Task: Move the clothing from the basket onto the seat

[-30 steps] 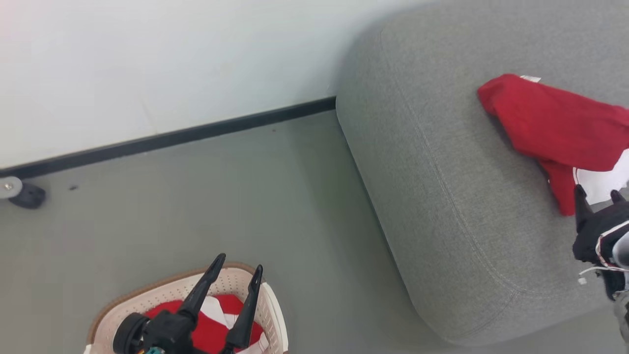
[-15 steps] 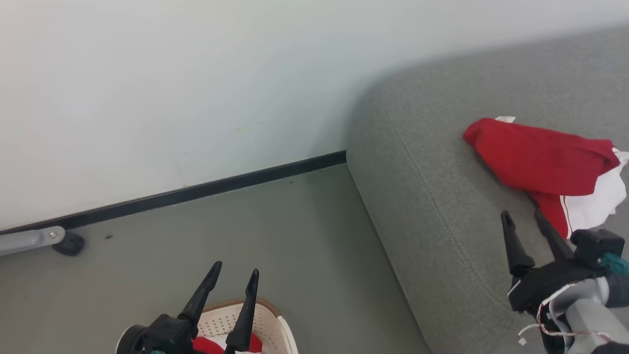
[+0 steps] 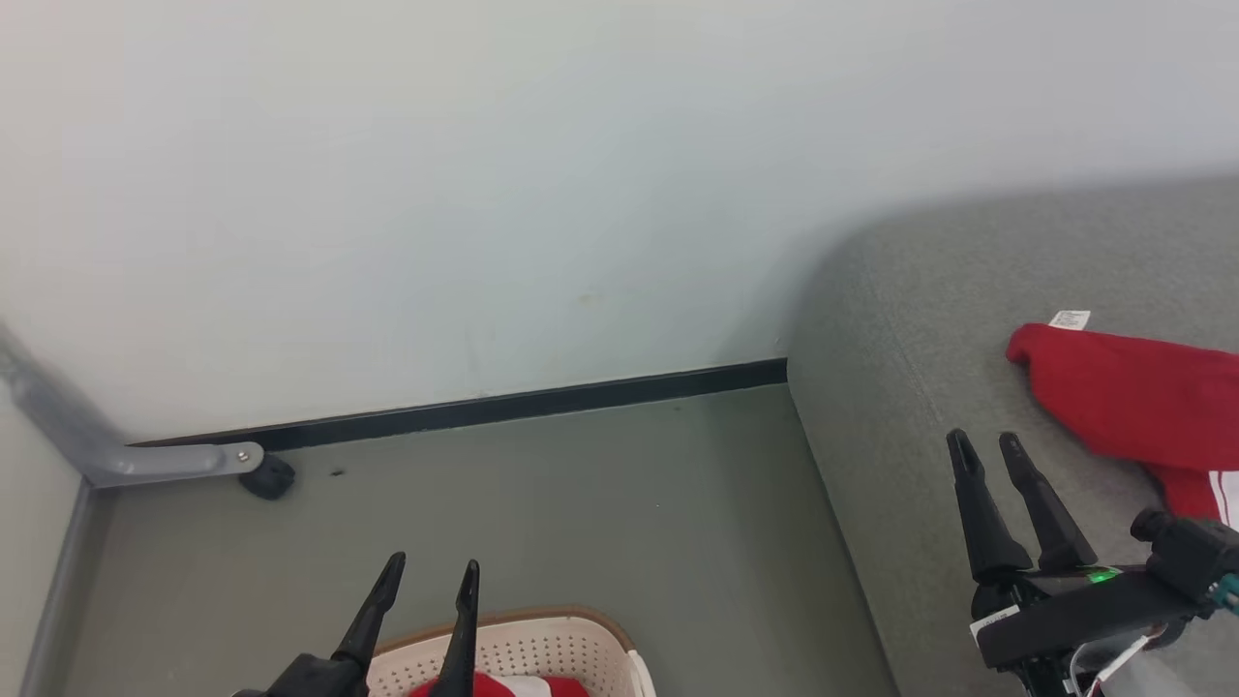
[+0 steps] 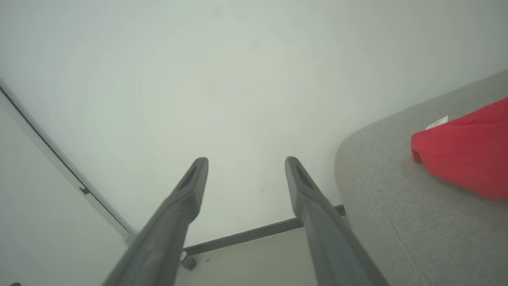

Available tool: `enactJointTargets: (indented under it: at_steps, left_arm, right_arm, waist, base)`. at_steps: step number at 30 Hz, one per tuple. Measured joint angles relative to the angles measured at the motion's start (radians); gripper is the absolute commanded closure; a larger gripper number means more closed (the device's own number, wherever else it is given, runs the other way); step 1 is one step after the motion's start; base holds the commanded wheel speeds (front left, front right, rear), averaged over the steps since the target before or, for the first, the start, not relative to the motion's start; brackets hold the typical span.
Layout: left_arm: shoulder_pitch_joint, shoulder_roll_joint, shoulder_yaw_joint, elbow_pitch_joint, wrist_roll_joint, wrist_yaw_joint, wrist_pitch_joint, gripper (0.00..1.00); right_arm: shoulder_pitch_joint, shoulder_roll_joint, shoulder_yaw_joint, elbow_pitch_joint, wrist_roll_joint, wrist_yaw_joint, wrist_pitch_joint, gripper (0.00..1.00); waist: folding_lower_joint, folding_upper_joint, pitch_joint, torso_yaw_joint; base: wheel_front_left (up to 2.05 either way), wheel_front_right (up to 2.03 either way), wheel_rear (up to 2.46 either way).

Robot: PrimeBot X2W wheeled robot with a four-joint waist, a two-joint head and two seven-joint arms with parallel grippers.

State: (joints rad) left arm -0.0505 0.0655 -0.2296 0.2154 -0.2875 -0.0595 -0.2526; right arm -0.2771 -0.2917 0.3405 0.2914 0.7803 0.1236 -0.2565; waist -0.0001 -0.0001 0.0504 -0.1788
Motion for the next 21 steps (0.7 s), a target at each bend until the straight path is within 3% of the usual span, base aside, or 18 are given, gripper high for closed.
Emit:
enactJointTargets:
  at_steps: [9,21]
  left_arm:
    - [0.026,-0.003,0.036,-0.004,0.008,0.029,0.0,0.0]
    - [0.065,-0.004,0.052,-0.006,0.043,0.051,0.0,0.0]
  right_arm:
    - [0.088,0.001,-0.001,-0.158,0.069,0.0,0.0,0.0]
    - [0.187,0.007,0.023,-0.206,0.076,0.0,0.0,0.0]
  waist:
    - [0.0,0.0002,-0.037,0.096]
    - [0.0001,0.0002,-0.062,0.195]
  base:
    - [0.0,0.0,0.0]
    - [0.0,0.0,0.0]
